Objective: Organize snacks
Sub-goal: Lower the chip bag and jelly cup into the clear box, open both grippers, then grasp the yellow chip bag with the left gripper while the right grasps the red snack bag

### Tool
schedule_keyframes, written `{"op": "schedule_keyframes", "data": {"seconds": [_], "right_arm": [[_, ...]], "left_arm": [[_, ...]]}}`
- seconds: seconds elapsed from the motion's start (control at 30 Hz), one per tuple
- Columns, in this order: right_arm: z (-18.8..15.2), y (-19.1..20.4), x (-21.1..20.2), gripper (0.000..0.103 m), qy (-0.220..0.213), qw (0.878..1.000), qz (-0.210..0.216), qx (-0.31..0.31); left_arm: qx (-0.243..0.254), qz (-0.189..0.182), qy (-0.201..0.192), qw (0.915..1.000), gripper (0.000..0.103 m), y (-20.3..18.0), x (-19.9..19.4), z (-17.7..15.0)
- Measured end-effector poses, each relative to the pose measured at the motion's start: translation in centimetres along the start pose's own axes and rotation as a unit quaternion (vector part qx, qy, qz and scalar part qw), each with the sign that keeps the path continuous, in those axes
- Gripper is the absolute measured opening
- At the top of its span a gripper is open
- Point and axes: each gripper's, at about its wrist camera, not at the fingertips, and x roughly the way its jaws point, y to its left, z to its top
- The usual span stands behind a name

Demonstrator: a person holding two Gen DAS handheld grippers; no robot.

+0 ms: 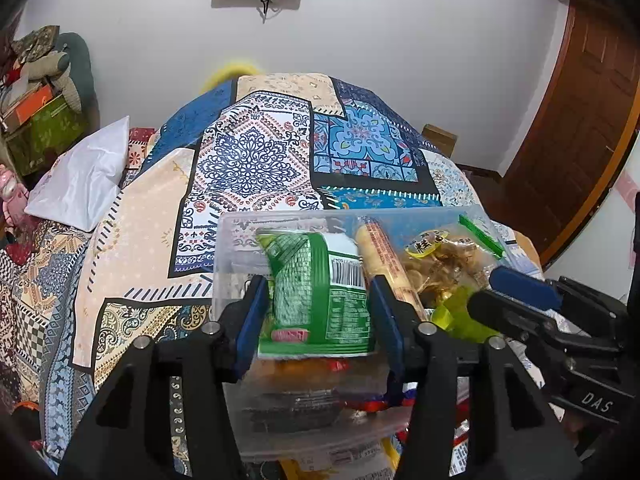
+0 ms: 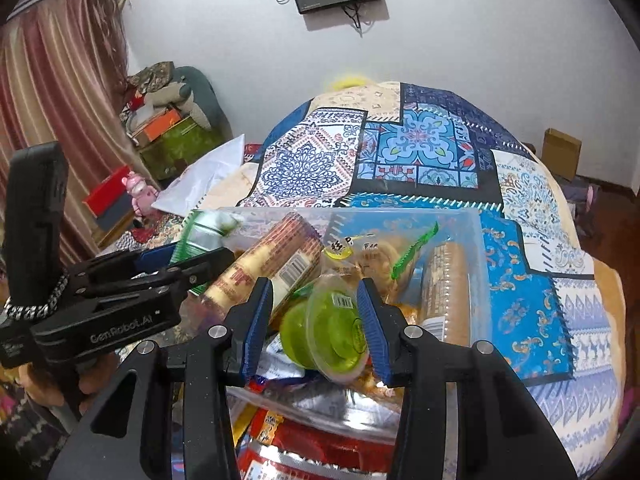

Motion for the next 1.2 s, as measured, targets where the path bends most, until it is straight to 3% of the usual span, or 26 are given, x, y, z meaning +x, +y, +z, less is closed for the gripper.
{"op": "schedule_keyframes", "data": {"seconds": [0.3,0.47,0.53,0.83,1.03,1.2], "right_arm": [[-2.0,-0.1,-3.4,0.055,0.016,1.000,0.012,-0.003],[-4.4,-0.7,-4.8,0.056,0.039,0.999,-0.007,-0.014],[-5.6,-1.1,-4.8,0.062,0.056,0.998,-0.012,-0.016],[-10.3,-1.0,-3.0,0.064,0.114,0.993,0.003,-0.008],[-11.6,1.1,-4.1,0.064,0.120,0.992,0.029,-0.034],[-11.6,0.7,-5.1,0.064,0.114,0.993,0.021,-0.030]], "left_arm": [[0.010,0.003,-0.018,0.9998,0.067,0.0,-4.7,-1.2],[0.019,0.011,-0.009,0.9997,0.072,0.5,-6.9,-4.3],[0.022,0.013,0.002,0.9997,0.072,0.6,-7.2,-5.8],[0.037,0.017,0.070,0.9967,0.072,-0.1,-5.0,-11.2],[0.029,0.004,0.085,0.9959,0.072,-0.8,-3.4,-11.0],[0.028,0.005,0.102,0.9944,0.072,-1.5,-1.1,-10.7]]}}
